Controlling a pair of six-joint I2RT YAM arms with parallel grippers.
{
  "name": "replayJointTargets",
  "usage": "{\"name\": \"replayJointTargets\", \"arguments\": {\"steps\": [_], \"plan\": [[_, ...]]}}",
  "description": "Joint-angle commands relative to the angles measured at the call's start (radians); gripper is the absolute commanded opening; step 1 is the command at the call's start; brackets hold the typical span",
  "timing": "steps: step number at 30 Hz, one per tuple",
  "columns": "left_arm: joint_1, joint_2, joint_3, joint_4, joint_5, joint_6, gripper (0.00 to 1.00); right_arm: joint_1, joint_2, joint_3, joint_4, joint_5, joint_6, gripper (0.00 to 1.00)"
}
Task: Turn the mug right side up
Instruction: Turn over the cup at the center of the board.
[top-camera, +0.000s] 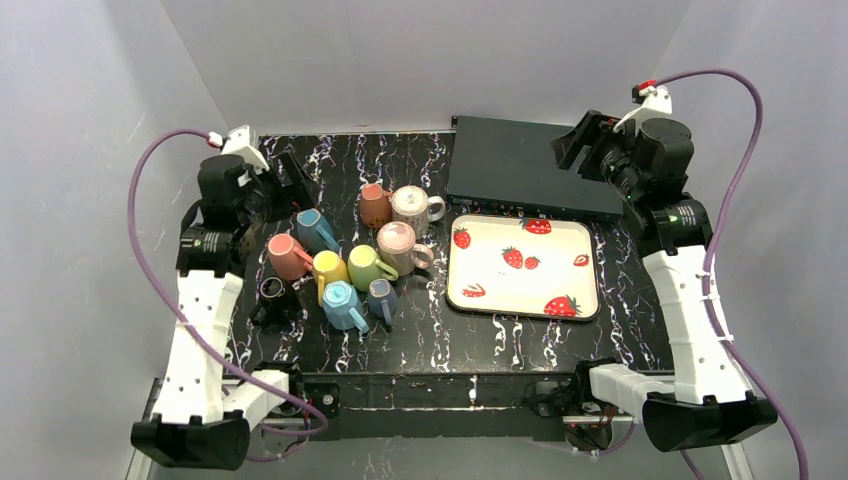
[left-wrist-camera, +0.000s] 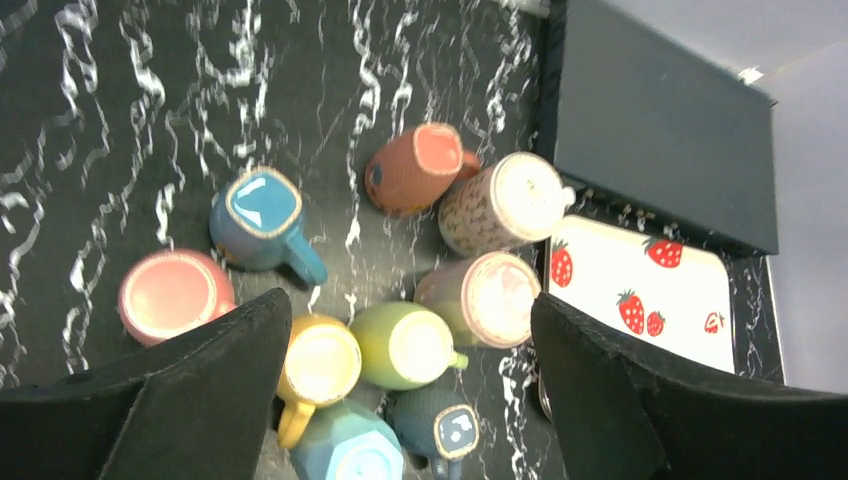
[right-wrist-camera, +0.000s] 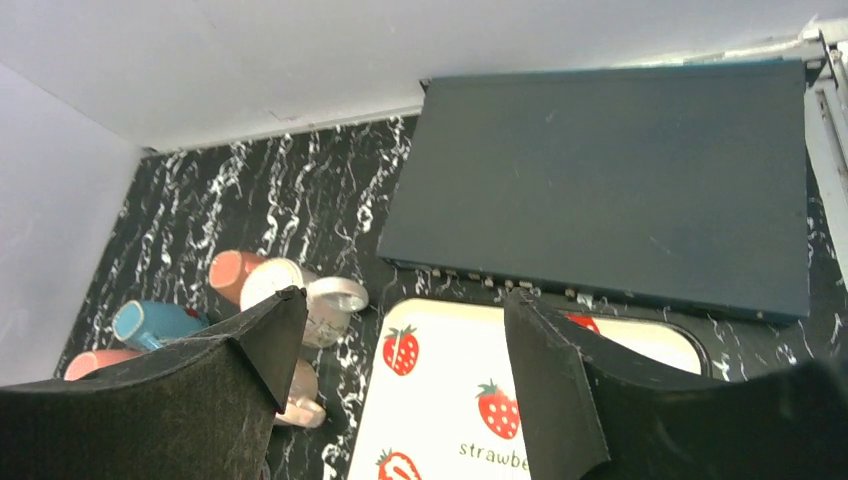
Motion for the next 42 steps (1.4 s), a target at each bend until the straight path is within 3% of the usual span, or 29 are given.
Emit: {"name": "replayJointTargets", "arguments": {"steps": [1, 9, 15, 23, 34, 42], "plan": [[0.003, 0.031, -0.038, -0.09, 0.003, -0.067, 0.86, -0.003, 0.008, -0.027, -0.051, 0.008, -0.038, 0.81], [0.004, 0.114, -0.097, -0.224, -0.302, -0.174, 0.84, -0.002, 0.014, -0.132, -0.069, -0.022, -0.004, 0.82], [0.004, 0.142, -0.215, -0.159, -0.456, -0.324, 0.7, -0.003, 0.026, -0.19, -0.065, -0.027, 0.051, 0.82], [0.004, 0.34, -0.181, -0.152, -0.441, -0.422, 0.7, -0.002, -0.004, -0.253, -0.043, -0.061, 0.062, 0.83], [0.003, 0.445, -0.19, -0.172, -0.593, -0.537, 0.66, -0.003, -0.033, -0.292, -0.08, -0.057, 0.049, 0.84], [0.004, 0.488, -0.191, -0.139, -0.595, -0.496, 0.54, -0.003, -0.041, -0.301, -0.1, -0.046, 0.043, 0.84]]}}
